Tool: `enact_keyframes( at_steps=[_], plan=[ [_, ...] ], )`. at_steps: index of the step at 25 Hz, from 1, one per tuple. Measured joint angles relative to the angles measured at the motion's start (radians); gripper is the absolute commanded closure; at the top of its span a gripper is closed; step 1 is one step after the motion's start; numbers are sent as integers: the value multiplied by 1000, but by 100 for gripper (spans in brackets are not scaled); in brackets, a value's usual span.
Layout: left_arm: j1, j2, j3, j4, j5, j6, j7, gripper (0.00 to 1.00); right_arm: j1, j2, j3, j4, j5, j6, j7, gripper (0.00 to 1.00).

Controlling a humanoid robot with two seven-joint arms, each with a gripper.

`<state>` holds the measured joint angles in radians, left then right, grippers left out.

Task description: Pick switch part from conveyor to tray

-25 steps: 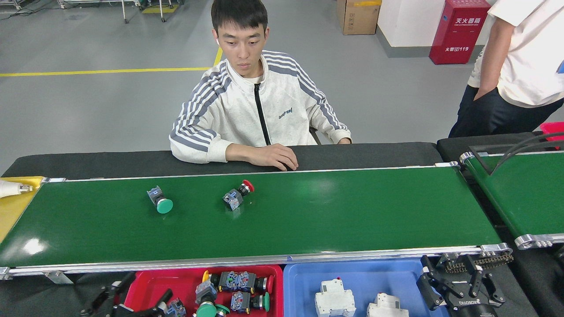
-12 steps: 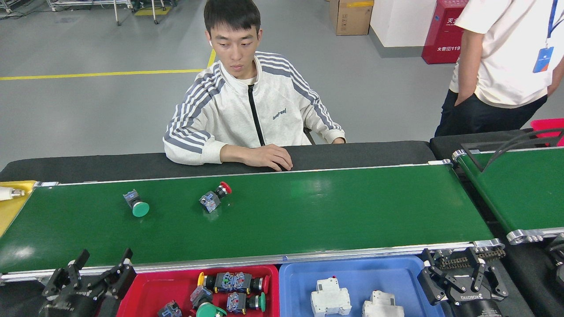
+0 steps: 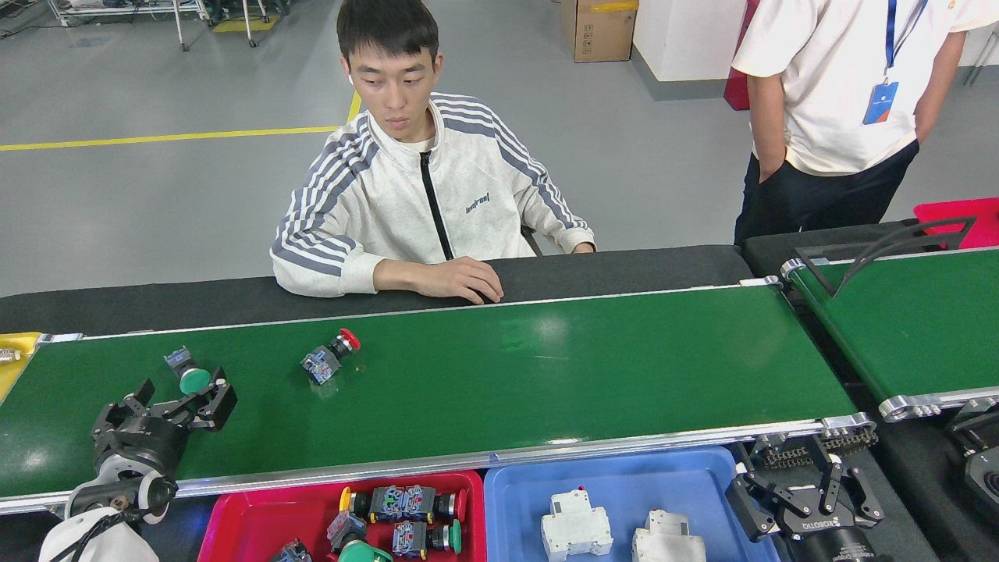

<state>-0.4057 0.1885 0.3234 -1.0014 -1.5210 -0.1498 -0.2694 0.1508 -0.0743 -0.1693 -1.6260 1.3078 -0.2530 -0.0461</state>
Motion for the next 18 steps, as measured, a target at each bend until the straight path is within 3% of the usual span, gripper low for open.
enact_keyframes(
  at_steps=[6, 8, 9, 11, 14, 18],
  plan=[
    [-137, 93, -100, 297, -20, 183, 84, 8, -27, -4, 53, 5, 0, -15, 0, 0],
    [-168, 108, -120, 379, -20, 237, 125, 24, -41, -7, 79, 6, 0, -17, 0, 0],
    [-179, 111, -123, 411, -20, 257, 147, 43, -48, -10, 92, 6, 0, -17, 0, 0],
    [-184, 116, -120, 438, -13, 272, 185, 63, -51, -14, 101, 7, 0, -17, 0, 0],
    [-183, 117, -118, 448, 20, 277, 226, 80, -51, -14, 103, 8, 0, -18, 1, 0],
    [-164, 119, -123, 421, 76, 280, 244, 90, -51, -14, 103, 9, 0, -18, 1, 0]
  ],
)
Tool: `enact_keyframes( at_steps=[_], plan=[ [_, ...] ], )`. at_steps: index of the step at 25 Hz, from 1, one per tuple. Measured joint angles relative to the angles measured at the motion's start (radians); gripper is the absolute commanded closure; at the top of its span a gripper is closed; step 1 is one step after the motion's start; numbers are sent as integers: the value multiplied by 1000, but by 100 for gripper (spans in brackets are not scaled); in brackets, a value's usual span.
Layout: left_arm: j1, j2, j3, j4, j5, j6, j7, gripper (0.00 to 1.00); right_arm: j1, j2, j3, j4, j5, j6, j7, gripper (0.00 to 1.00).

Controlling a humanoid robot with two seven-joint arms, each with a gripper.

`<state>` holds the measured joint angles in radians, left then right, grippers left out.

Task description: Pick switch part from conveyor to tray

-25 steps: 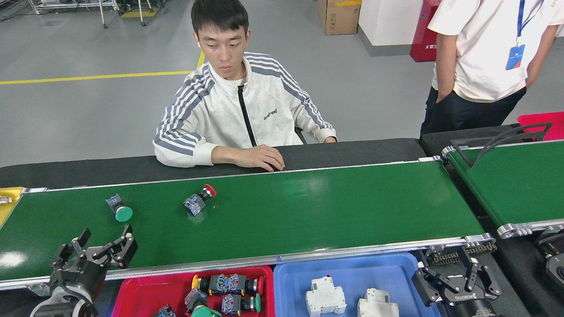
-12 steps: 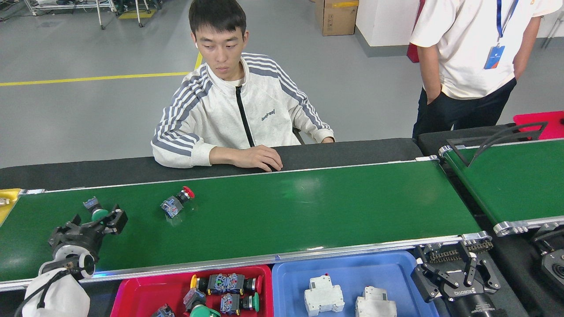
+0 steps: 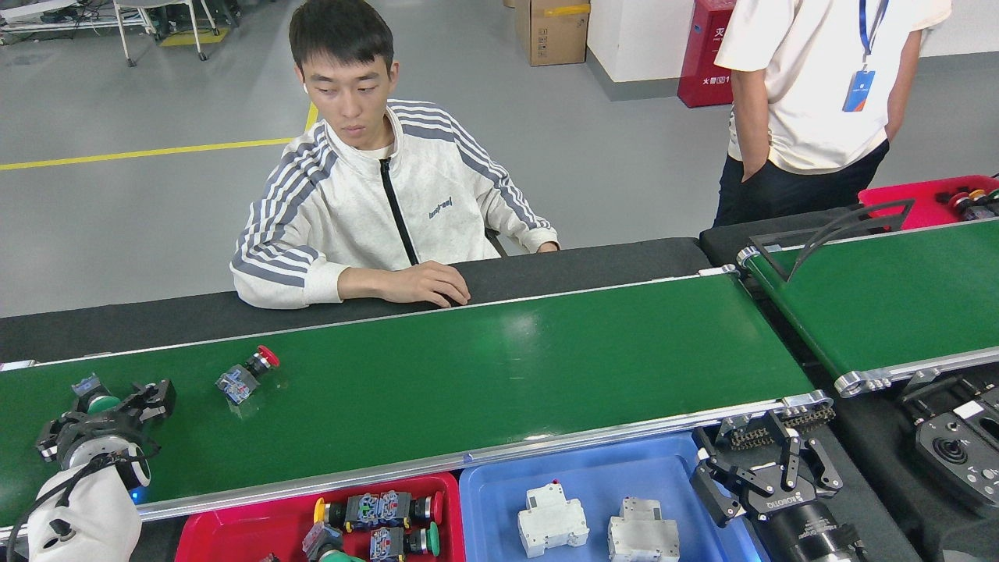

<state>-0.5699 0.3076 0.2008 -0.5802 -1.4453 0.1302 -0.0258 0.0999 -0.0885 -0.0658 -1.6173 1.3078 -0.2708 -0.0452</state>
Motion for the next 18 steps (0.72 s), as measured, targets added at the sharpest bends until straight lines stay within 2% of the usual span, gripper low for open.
enact_keyframes(
  at_steps=[2, 5, 9, 10, 12, 15, 18],
  plan=[
    [36, -6, -1, -75, 6, -41, 6, 92, 0, 0, 0, 1, 0, -2, 0, 0],
    [160, -16, -5, -285, 7, -156, 12, 93, 0, 0, -10, 3, -2, -3, 0, 0],
    [407, -21, -5, -659, 24, -457, 2, 86, 0, -3, -42, 23, -4, 6, 0, 0],
    [467, -30, -5, -744, 38, -551, -6, 81, 0, -4, -50, 25, -4, 7, 0, 0],
    [580, -43, -7, -886, 76, -720, -19, 58, 0, -8, -64, 26, -4, 7, 1, 0],
    [720, -76, -6, -1026, 99, -853, -35, 0, 0, -23, -74, 26, -7, 8, 1, 0],
    [764, -142, -9, -1062, 99, -890, -48, 0, 0, -23, -74, 26, -7, 10, 1, 0]
  ],
)
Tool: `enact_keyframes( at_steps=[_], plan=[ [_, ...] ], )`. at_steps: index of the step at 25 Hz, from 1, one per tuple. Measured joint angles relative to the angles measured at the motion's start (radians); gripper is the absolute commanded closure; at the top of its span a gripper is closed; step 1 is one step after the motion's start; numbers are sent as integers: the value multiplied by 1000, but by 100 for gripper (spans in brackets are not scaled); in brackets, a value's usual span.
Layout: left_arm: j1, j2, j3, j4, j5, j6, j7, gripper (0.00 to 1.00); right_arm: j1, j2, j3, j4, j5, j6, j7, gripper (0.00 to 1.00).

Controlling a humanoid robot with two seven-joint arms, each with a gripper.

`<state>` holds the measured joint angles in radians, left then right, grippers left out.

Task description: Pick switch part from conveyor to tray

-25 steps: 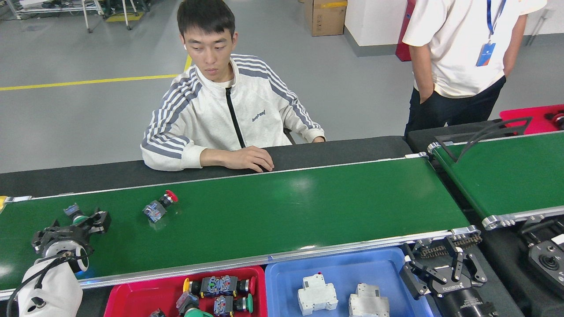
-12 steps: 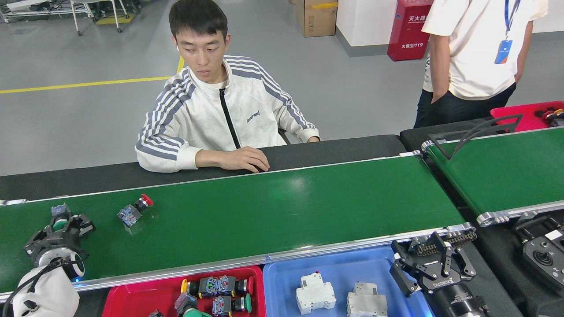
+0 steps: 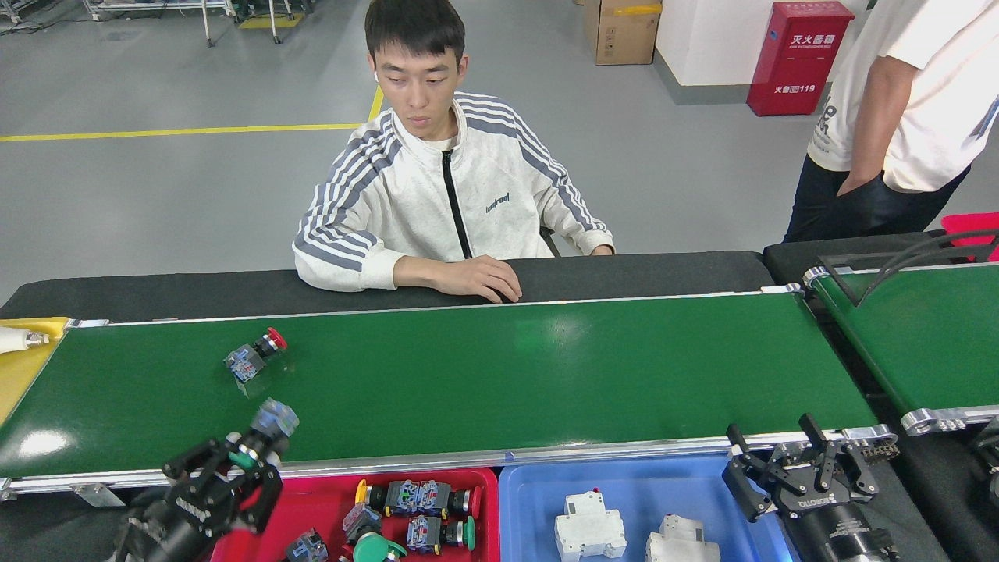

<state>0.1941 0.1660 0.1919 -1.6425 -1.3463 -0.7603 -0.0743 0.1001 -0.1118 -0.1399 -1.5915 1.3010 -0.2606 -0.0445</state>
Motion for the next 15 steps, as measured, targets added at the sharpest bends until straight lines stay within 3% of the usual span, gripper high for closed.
enact_keyframes(
  at_steps=[5, 10, 15],
  plan=[
    [-15, -2, 21, -1, 0, 11, -4, 0, 1, 0, 0, -1, 0, -7, 0, 0],
    [-48, 25, 70, 42, 0, 233, -4, 0, 1, 0, 0, -3, 0, -8, 0, 0],
    [-56, 44, 91, 80, 0, 312, -4, 0, 1, 0, 0, -3, 0, -9, 0, 0]
  ],
)
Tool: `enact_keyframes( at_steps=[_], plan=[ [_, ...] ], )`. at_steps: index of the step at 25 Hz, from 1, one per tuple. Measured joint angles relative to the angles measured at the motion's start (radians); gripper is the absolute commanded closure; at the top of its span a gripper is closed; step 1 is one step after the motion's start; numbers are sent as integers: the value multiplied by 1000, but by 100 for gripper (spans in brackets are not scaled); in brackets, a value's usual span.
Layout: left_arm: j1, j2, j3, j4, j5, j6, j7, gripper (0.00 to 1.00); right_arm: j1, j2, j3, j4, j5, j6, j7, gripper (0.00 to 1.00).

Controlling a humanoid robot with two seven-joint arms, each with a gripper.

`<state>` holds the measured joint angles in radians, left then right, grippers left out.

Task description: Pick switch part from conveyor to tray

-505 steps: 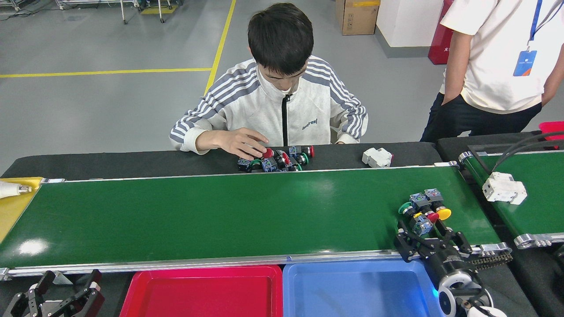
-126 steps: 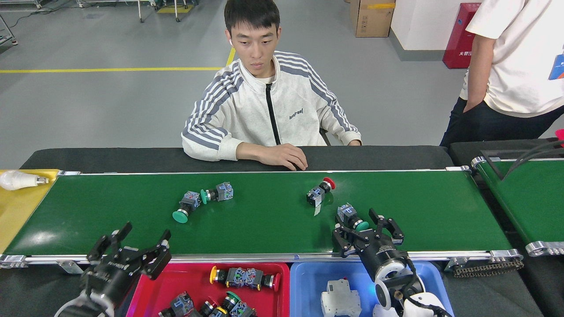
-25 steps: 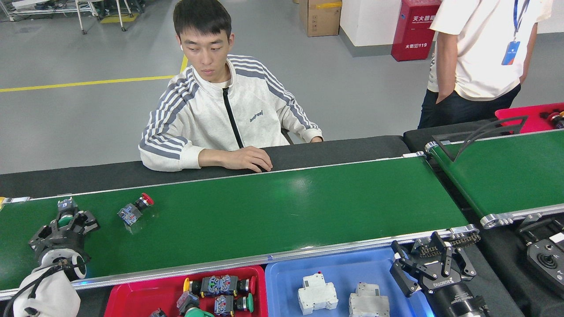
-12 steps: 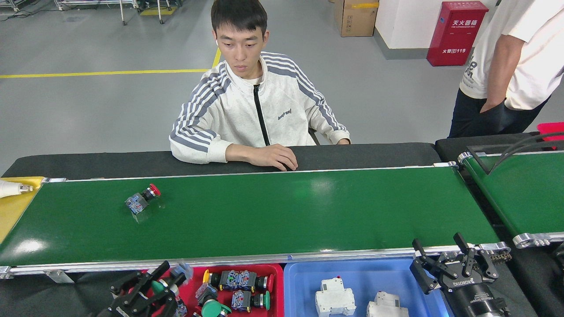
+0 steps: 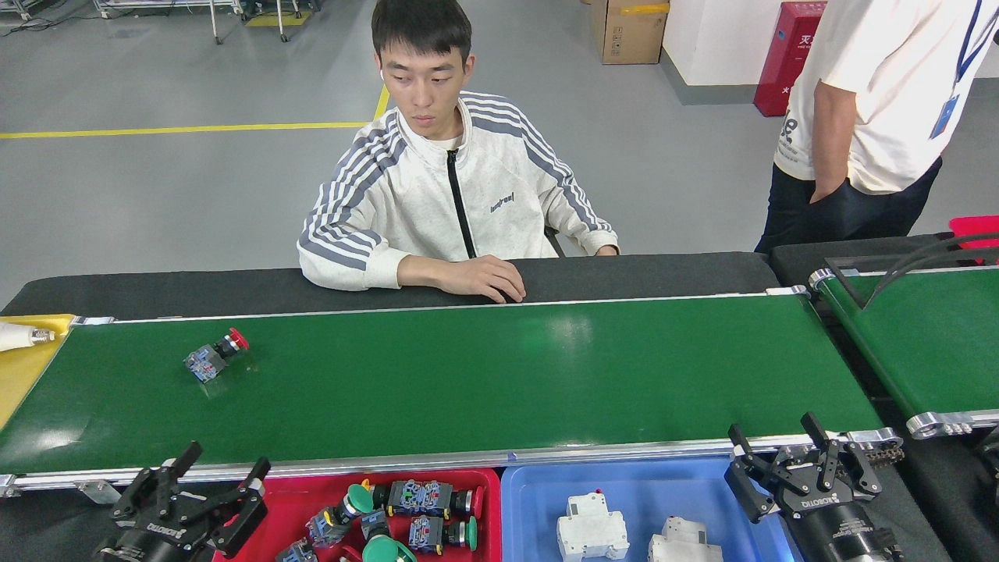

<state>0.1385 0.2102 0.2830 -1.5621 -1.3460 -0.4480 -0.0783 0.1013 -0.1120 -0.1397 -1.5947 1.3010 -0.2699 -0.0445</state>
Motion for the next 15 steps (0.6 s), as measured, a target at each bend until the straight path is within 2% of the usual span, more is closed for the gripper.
enact_keyframes(
  at_steps=[4, 10, 15],
  plan=[
    [-65, 24, 0, 73, 0, 8, -1, 0, -2, 0, 0, 0, 0, 0, 0, 0],
    [-312, 137, -6, 416, -3, 16, 17, 0, -26, 0, 4, -13, 0, -1, 0, 0],
    [-493, 163, -28, 635, -153, 95, 72, 1, -31, 0, 27, -14, 0, -1, 5, 0]
  ],
)
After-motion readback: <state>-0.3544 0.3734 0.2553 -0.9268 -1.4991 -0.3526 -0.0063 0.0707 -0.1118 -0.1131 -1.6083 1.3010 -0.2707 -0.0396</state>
